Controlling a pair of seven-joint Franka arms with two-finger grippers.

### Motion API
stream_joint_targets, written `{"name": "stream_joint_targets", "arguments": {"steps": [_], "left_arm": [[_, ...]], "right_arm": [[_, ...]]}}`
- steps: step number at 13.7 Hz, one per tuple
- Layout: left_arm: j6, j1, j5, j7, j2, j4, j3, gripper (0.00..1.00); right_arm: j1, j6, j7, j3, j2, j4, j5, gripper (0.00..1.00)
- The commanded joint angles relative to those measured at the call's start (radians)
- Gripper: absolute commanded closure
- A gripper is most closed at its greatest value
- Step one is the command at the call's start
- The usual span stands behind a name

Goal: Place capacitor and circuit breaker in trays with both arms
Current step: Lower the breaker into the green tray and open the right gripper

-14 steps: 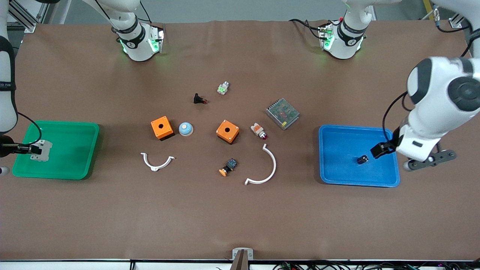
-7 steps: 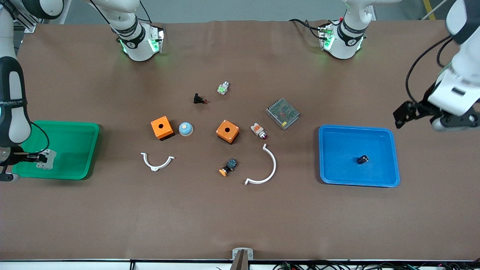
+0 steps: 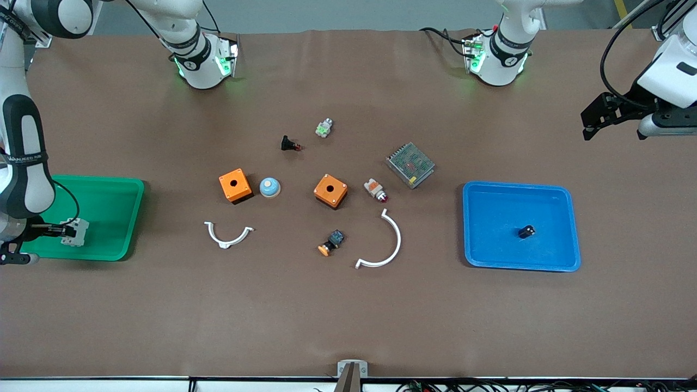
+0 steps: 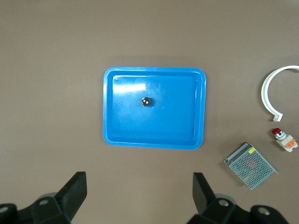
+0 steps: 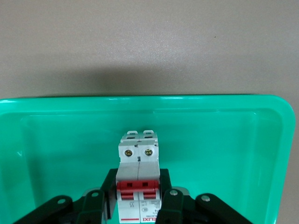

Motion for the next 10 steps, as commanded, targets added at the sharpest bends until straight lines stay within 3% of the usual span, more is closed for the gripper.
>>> {"name": "stream_joint_targets", "arguments": {"steps": [1,3,4,5,6,10], "left_arm": [[-0.031,0.011,-0.018,0.022,-0.003,0.013,-0.004,0.0],[-0.056,0.011,-0.035,0.01,-0.003,0.011,-0.005,0.0],[-0.074,0.011,-0.047,0.014,-0.002,0.008,-0.004,0.0],[-0.098,0.013,-0.05,0.031,-0.003,0.008,-0.005,0.0],[-0.103,0.013,-0.062,0.046,-0.003,0.011,-0.004,0.0],[-0.105,0.013,-0.092,0.033,-0.005,0.004,0.004,0.0]], "right_arm": [[-0.029,-0.004,-0.003,0.026,-0.002,-0.002,-0.013,0.8],[-0.029,-0.009,-0.004,0.024,-0.002,-0.002,-0.012,0.71],[-0.029,-0.013,-0.006,0.024,-0.002,-0.002,-0.012,0.56],[-0.027,-0.017,-0.006,0.024,-0.008,-0.002,-0.013,0.22],[-0.024,-0.018,-0.006,0.024,-0.014,-0.001,-0.013,0.0],[0.003,-0.231,0.006,0.032,-0.163,0.006,-0.012,0.0]]}}
